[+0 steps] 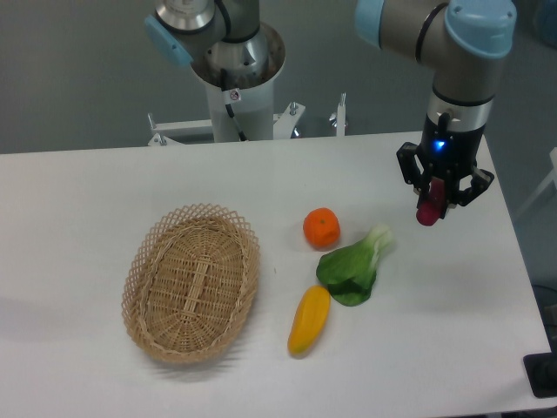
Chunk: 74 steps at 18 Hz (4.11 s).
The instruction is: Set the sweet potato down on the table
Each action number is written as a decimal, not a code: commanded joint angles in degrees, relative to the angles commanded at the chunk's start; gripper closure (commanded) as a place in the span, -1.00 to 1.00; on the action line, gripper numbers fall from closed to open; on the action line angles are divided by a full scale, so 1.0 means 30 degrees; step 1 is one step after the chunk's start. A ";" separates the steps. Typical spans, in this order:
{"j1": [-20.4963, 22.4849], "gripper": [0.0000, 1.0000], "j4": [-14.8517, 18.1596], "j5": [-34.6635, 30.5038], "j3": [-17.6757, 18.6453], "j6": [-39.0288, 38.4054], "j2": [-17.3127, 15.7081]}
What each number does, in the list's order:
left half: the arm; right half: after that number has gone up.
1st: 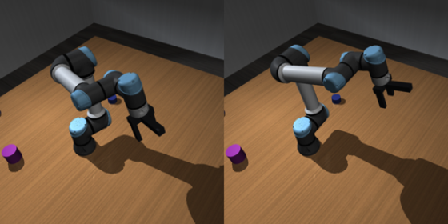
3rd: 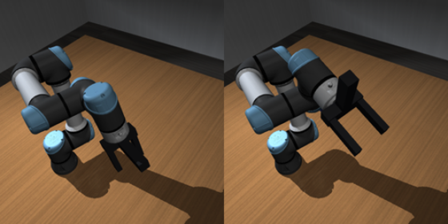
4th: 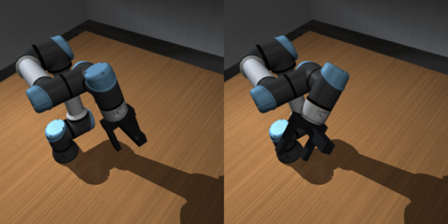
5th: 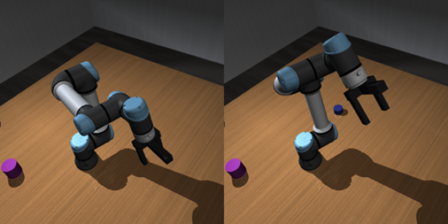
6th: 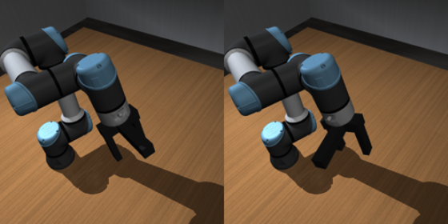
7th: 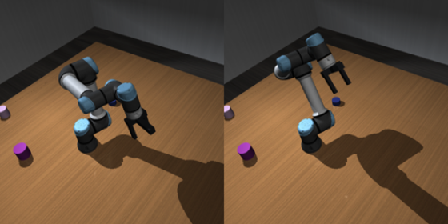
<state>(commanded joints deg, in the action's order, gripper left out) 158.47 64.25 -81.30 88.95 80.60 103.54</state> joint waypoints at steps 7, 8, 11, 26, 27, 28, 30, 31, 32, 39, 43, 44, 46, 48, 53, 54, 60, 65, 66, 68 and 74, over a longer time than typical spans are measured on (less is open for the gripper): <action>-0.0029 0.42 0.0000 0.0000 0.0029 -0.0029 0.0029; -0.0058 0.42 0.0000 0.0000 0.0029 -0.0174 0.0029; -0.0087 0.42 -0.0233 0.0029 0.0000 -0.0614 0.0175; -0.2458 0.42 -0.5326 -0.0204 -0.0879 -0.7437 0.3395; -0.2693 0.42 -0.5854 -0.0553 -0.0908 -0.7702 0.3804; -0.2985 0.42 -0.6439 -0.1108 -0.0966 -0.7792 0.4273; -0.3542 0.42 -0.7582 -0.2193 -0.1025 -0.7706 0.5268; -0.3806 0.42 -0.8197 -0.2662 -0.1112 -0.7647 0.5853; -0.3982 0.42 -0.8725 -0.2985 -0.1171 -0.7617 0.6381; -0.4365 0.42 -0.9111 -0.3633 -0.1377 -0.7385 0.8202; -0.4424 0.42 -0.9111 -0.3662 -0.1289 -0.6944 0.8525; -0.4453 0.42 -0.9111 -0.3662 -0.1231 -0.6943 0.8554; -0.4511 0.41 -0.9111 -0.3662 -0.1230 -0.6943 0.8642; -0.4541 0.41 -0.9111 -0.3662 -0.1230 -0.6943 0.8730; -0.4541 0.41 -0.9111 -0.3662 -0.1172 -0.6943 0.8818; -0.4541 0.40 -0.9082 -0.3662 -0.1114 -0.6943 0.8818; -0.4541 -0.56 -0.9111 -0.3662 -0.1143 -0.6943 0.8760; -0.4541 -1.00 -0.9053 -0.3633 -0.1405 -0.7118 0.8234; -0.4541 -1.00 -0.9053 -0.3604 -0.1522 -0.7148 0.8029; -0.4512 -1.00 -0.8994 -0.3546 -0.1728 -0.7149 0.7590; -0.4161 -1.00 -0.6836 -0.3487 -0.2604 -0.6826 0.6242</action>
<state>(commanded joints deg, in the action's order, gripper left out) 145.98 43.74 -91.76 81.13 60.12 122.26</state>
